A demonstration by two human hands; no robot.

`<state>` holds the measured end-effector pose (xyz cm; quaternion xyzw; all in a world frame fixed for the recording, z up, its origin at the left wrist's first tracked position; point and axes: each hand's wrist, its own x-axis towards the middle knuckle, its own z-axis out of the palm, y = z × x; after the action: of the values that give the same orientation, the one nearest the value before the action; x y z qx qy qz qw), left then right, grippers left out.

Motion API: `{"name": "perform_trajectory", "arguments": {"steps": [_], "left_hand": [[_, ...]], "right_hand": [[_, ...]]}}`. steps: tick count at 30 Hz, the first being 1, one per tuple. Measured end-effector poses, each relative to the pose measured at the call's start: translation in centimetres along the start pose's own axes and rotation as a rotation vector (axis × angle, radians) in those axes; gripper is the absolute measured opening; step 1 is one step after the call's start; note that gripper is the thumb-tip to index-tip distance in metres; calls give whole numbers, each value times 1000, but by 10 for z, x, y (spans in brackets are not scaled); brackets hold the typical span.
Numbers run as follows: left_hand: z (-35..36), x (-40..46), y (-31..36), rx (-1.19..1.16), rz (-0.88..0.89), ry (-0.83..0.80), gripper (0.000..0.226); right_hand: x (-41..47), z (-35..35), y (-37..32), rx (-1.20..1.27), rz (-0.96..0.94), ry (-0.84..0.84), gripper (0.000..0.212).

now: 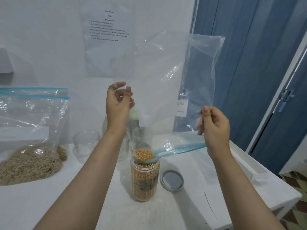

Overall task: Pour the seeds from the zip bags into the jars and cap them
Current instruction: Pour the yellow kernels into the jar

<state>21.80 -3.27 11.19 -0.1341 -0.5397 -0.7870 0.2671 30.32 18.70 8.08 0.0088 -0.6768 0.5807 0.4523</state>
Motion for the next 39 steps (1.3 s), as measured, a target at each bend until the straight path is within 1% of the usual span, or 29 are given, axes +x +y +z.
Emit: {"name": "perform_trajectory", "arguments": {"steps": [4, 6, 9, 12, 14, 16, 17, 21, 24, 26, 29, 39], "left_hand": [[1, 0, 1, 1, -4, -6, 12], [-2, 0, 1, 14, -5, -33, 12], [-11, -8, -9, 122, -26, -74, 20], [-20, -36, -32, 133, -132, -82, 32], [-23, -60, -50, 115, -230, -108, 35], [-26, -74, -61, 121, -283, -126, 27], [-26, -75, -63, 124, -289, -133, 22], [-22, -65, -60, 98, -249, -204, 14], [-18, -64, -56, 68, -226, -240, 12], [-17, -64, -56, 62, -207, -237, 10], [-15, -64, -57, 42, -176, -231, 9], [-17, -67, -59, 45, -82, -231, 10]], "right_hand": [[-1, 1, 0, 24, 11, -5, 28], [-2, 1, 2, 25, 15, 3, 29], [-1, -1, 6, 12, 34, 6, 30], [-4, -6, 9, 11, 68, -20, 28], [-8, -10, 12, -4, 76, -48, 19], [-13, -13, 17, -43, 76, -103, 10], [-16, -14, 19, -69, 71, -127, 12], [-17, -17, 20, -46, 18, -74, 14], [-14, -18, 21, -72, -16, -107, 15], [-15, -19, 24, -67, -41, -70, 14], [-16, -18, 26, -59, -65, -90, 14], [-13, -17, 25, -9, -101, -38, 17]]}}
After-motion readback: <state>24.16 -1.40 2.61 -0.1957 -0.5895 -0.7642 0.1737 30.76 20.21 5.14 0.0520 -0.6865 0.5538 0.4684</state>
